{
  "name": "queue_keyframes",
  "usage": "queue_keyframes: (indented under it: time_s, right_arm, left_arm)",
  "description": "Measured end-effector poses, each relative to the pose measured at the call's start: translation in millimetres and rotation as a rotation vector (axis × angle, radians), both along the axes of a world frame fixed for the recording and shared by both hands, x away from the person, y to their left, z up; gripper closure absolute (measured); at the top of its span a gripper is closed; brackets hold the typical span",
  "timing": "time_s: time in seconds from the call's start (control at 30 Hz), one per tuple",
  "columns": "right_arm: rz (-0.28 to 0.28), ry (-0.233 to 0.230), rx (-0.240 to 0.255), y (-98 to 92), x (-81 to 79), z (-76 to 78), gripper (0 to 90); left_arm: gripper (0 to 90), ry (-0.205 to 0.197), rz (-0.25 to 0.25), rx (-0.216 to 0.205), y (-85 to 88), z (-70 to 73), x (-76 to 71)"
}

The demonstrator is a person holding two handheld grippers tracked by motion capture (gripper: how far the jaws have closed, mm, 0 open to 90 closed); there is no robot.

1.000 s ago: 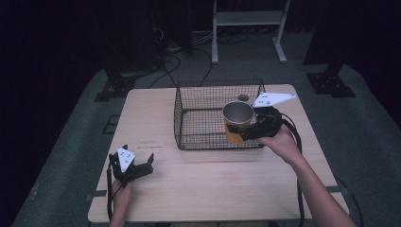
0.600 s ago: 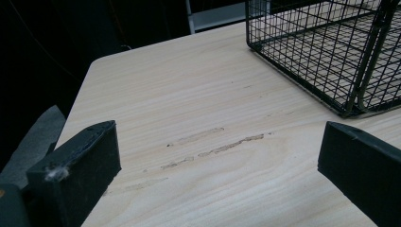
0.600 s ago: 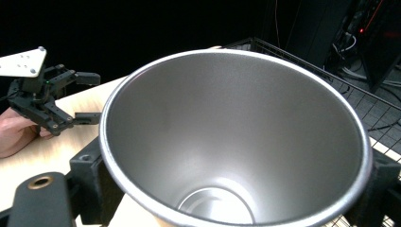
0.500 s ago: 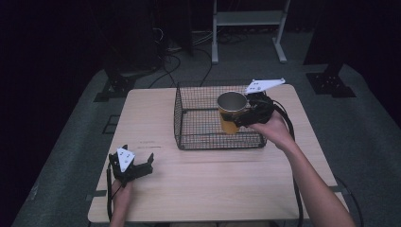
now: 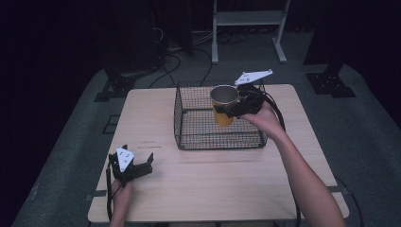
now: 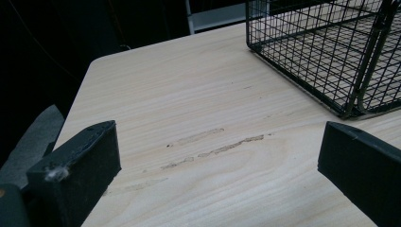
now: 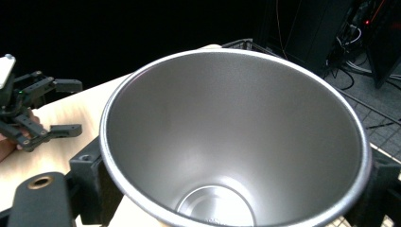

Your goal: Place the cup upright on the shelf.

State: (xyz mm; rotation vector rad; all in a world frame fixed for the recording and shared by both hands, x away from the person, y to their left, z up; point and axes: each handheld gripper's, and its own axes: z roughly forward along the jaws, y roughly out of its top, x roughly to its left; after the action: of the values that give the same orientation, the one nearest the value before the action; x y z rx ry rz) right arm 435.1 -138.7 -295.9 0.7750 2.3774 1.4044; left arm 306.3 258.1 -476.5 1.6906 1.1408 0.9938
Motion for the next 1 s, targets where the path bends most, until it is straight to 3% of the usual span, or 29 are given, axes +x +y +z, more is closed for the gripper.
queue_keyframes:
  time_s: [0.5,1.0]
  right_arm:
    - [-0.002,0.034,-0.027,18.4,30.1,-13.7,12.4]
    - [0.009,0.05,-0.035,28.8,47.2,-18.6,12.4]
  left_arm:
    - [0.0,0.001,0.0,0.001,0.0,0.0,-0.1]
    - [0.0,0.001,-0.001,-0.001,0.1,0.1,-0.1]
